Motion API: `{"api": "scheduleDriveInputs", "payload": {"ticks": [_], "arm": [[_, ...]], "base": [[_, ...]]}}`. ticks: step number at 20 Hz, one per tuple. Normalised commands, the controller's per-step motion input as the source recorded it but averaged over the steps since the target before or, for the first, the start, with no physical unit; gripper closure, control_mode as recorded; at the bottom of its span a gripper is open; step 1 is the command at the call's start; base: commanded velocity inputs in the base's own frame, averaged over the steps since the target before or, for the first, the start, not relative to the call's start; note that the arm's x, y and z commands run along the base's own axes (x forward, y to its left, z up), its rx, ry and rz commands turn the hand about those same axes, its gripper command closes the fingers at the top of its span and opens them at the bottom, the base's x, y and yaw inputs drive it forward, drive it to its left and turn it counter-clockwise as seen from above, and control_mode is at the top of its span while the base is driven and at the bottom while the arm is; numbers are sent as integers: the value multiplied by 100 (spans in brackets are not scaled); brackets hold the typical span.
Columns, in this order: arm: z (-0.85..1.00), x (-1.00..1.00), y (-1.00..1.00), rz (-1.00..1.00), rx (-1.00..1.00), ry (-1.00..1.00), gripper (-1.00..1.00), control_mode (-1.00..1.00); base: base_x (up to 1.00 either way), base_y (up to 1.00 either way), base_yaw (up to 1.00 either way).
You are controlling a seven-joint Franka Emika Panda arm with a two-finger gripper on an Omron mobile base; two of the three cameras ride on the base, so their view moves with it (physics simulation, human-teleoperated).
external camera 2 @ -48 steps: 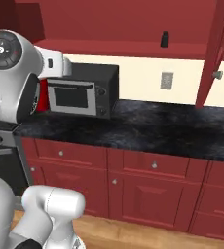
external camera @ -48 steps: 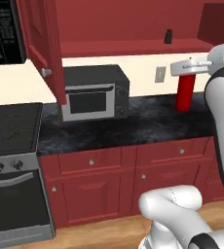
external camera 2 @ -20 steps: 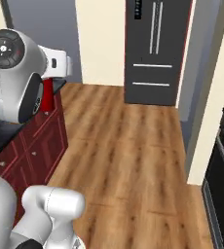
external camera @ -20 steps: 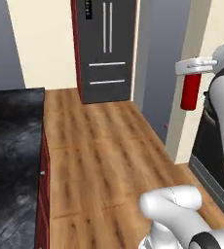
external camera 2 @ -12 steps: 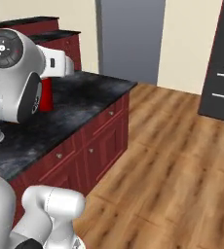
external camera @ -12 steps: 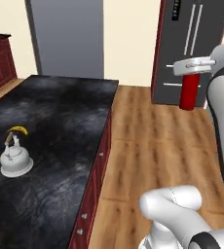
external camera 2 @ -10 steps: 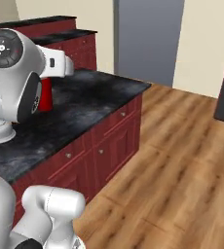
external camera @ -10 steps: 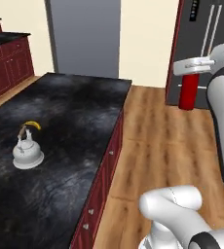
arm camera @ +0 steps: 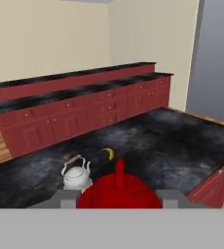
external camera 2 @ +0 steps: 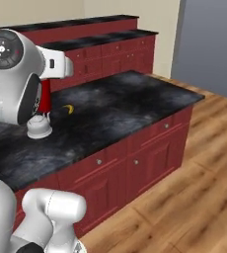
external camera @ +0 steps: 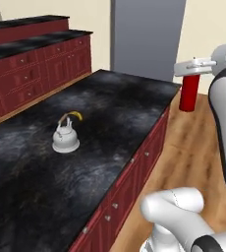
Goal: Move the ketchup and shaker from the cabinet to the dining counter.
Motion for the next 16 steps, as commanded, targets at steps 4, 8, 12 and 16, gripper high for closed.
{"api": "scheduleDriveInputs", "payload": {"ticks": [4, 8, 12, 16], "arm": [[0, 0, 0, 0, 0, 0, 100, 100], [0, 0, 0, 0, 0, 0, 100, 100], [0, 0, 0, 0, 0, 0, 100, 100], [-1, 42, -9, 24, 0, 6, 100, -100]], "base": [[88, -6, 29], [100, -11, 31], [85, -13, 39], [39, -6, 24]]}}
